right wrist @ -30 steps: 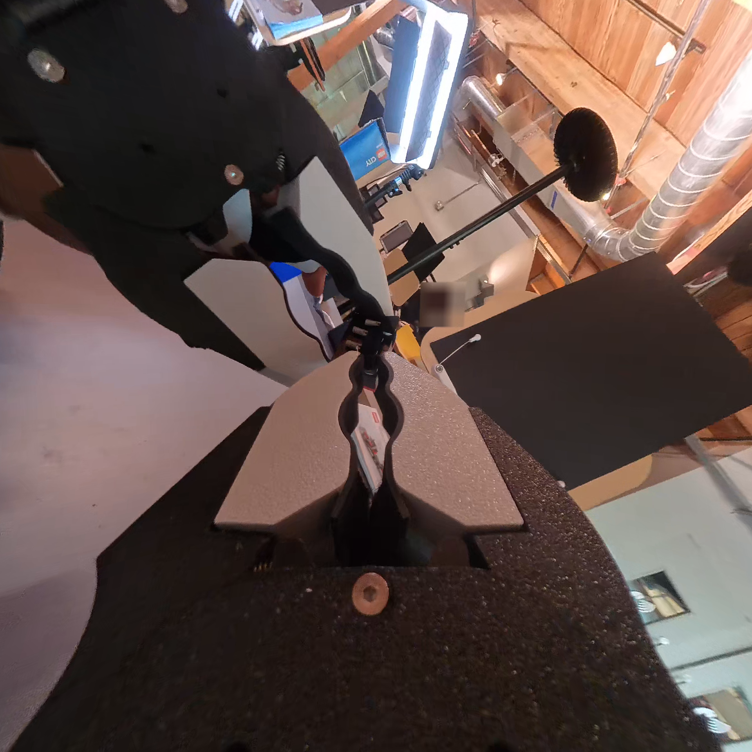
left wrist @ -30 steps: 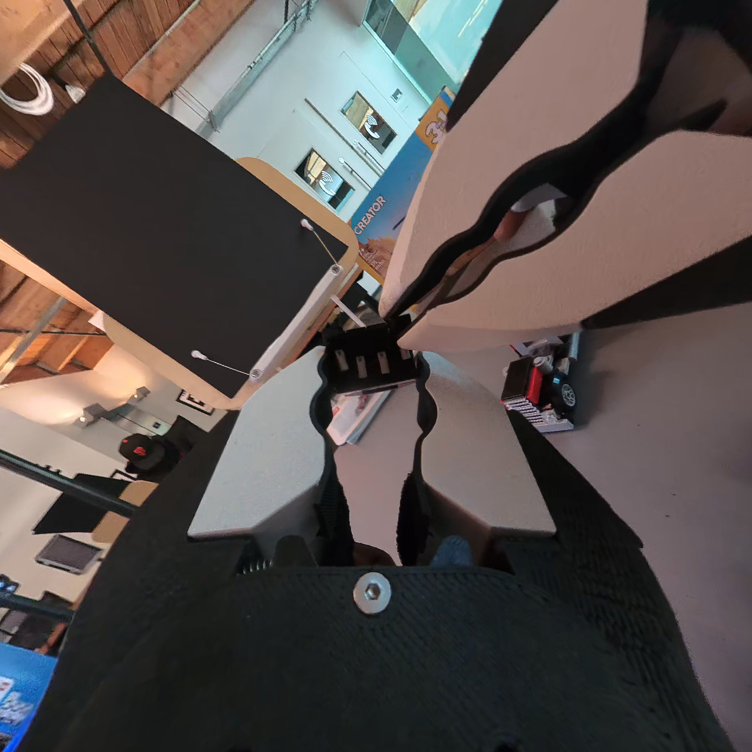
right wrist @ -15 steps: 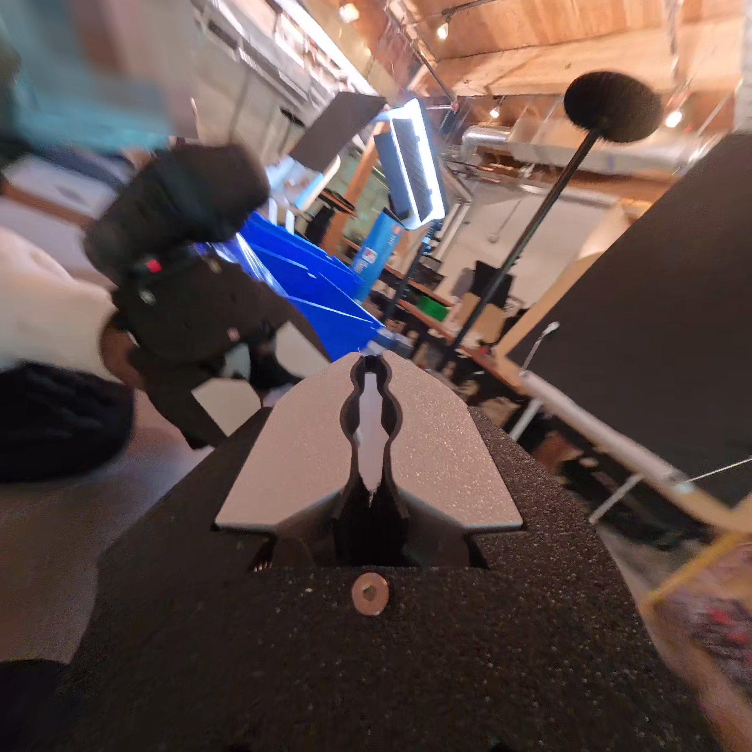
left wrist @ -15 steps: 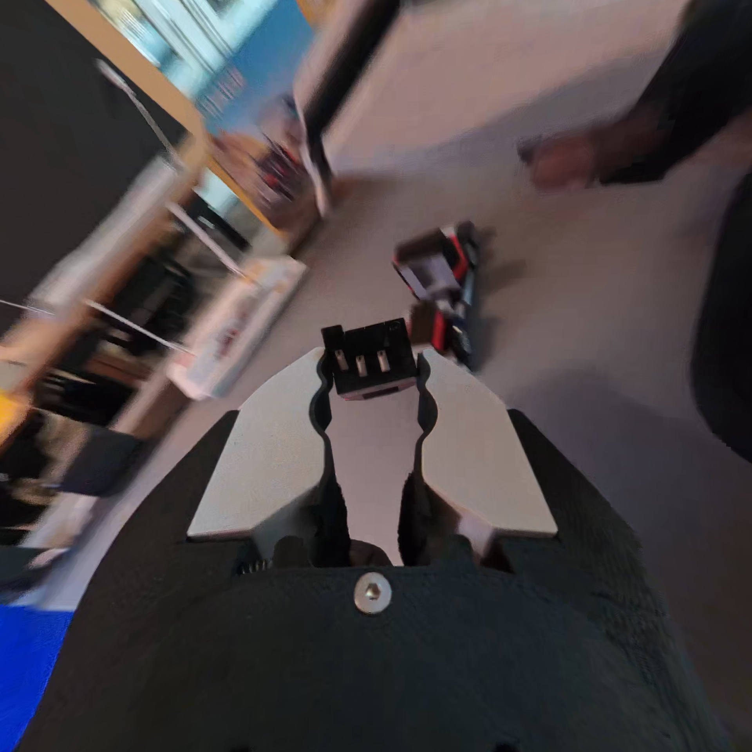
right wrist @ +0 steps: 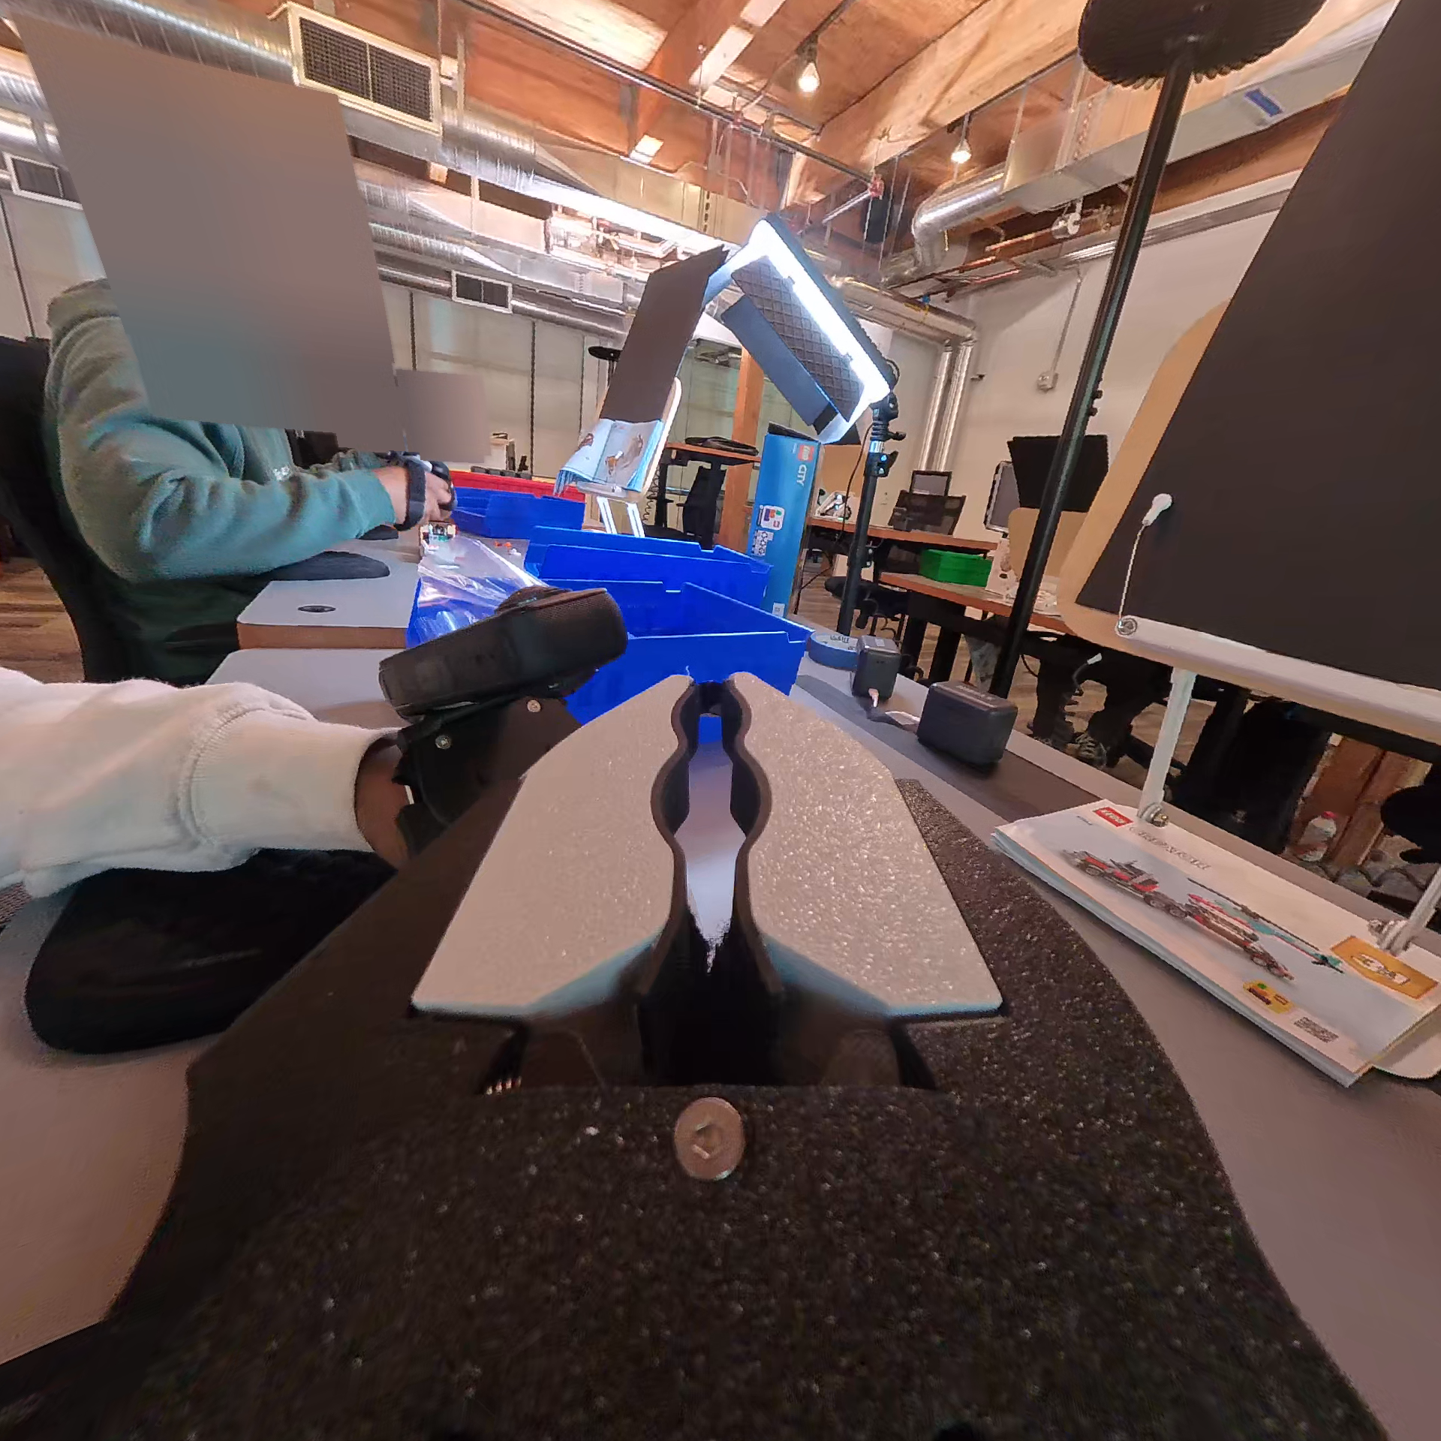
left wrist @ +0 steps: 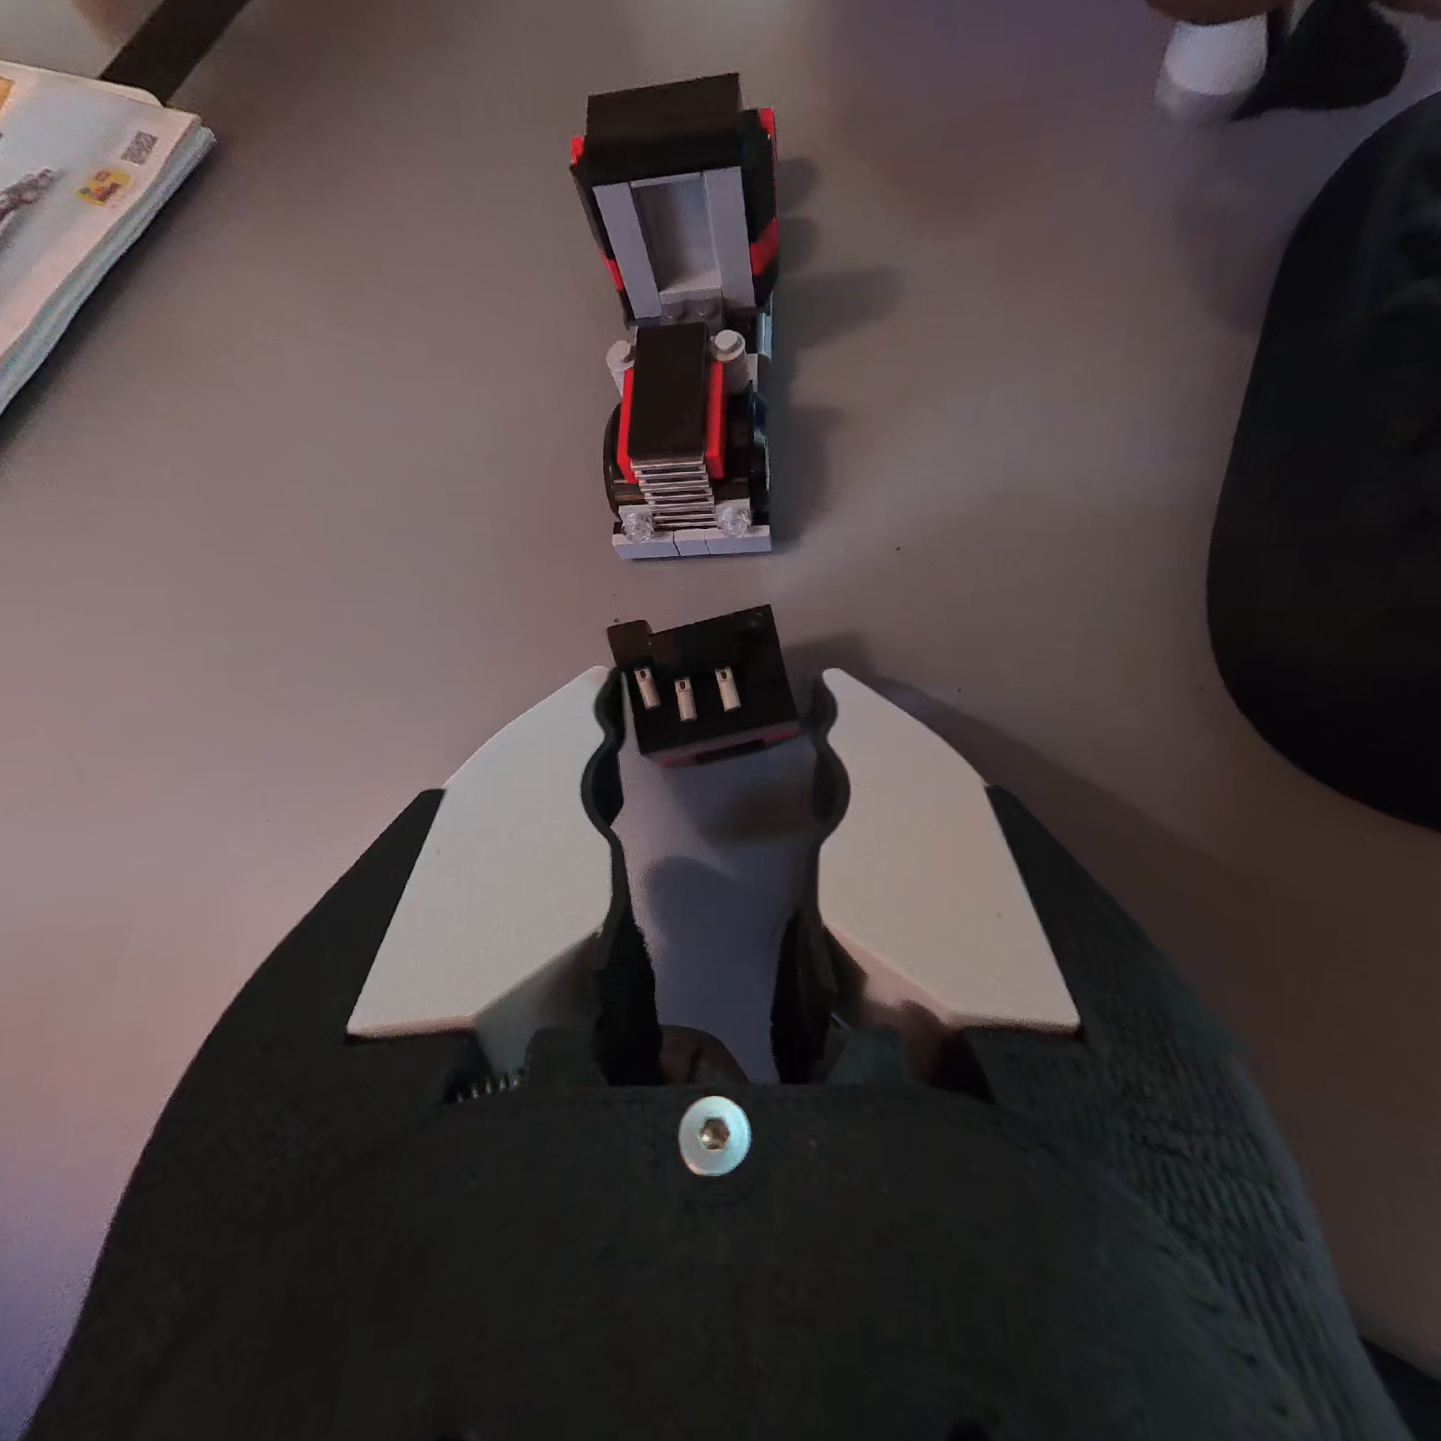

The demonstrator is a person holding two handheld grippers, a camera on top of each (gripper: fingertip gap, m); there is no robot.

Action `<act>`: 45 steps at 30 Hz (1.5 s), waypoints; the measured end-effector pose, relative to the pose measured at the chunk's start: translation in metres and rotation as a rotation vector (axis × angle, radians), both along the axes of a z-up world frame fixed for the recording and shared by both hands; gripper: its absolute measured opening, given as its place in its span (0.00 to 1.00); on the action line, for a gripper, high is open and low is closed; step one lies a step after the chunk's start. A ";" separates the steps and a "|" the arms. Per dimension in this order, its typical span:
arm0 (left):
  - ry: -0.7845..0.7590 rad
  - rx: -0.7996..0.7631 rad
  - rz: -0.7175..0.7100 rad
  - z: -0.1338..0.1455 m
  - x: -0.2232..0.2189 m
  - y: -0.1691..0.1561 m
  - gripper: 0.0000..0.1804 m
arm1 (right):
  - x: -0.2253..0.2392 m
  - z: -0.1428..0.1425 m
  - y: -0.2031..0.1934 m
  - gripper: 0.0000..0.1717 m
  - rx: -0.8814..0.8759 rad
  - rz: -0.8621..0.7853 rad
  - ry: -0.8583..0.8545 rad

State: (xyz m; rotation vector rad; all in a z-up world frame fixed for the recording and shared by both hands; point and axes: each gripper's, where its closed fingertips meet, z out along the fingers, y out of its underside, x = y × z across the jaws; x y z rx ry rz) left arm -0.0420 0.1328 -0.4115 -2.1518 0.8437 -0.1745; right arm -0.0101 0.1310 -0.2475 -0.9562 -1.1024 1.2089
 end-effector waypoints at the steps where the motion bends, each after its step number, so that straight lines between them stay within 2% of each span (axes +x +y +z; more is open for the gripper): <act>1: -0.007 -0.004 0.003 0.000 0.000 0.000 0.28 | 0.001 0.001 0.001 0.03 -0.001 -0.004 0.005; 6: -0.080 0.053 0.024 0.020 -0.003 0.004 0.36 | 0.008 0.008 0.005 0.03 -0.024 -0.012 0.044; 8: -0.125 0.136 0.028 0.038 -0.004 0.008 0.36 | 0.010 0.010 0.008 0.03 -0.046 -0.009 0.061; 10: -0.195 0.296 0.042 0.068 -0.006 0.013 0.36 | 0.010 0.010 0.009 0.03 -0.063 -0.003 0.065; 14: -0.297 0.624 -0.009 0.122 0.000 0.004 0.24 | 0.007 0.008 0.004 0.03 -0.068 0.023 0.052; 17: -0.299 0.759 -0.074 0.139 0.011 -0.007 0.13 | 0.005 0.006 -0.002 0.03 -0.066 0.064 0.044; 19: -0.269 0.838 -0.090 0.146 0.016 -0.012 0.12 | 0.003 0.005 -0.005 0.03 -0.064 0.079 0.037; 24: 0.139 1.035 -0.041 0.145 0.010 -0.009 0.12 | -0.004 -0.005 -0.003 0.03 -0.197 0.127 -0.008; 28: 0.299 1.100 -0.044 0.143 0.016 -0.009 0.12 | -0.011 -0.015 -0.004 0.03 -0.250 0.149 -0.058; 35: 0.428 1.118 -0.071 0.138 0.022 -0.011 0.02 | -0.018 -0.024 -0.010 0.03 -0.190 0.131 -0.121; 41: 0.410 1.111 -0.044 0.142 0.022 -0.012 0.01 | -0.016 -0.019 -0.012 0.03 -0.122 0.109 -0.100; 45: 0.453 1.127 -0.040 0.143 0.021 -0.012 0.07 | -0.015 -0.016 -0.015 0.02 -0.116 0.124 -0.087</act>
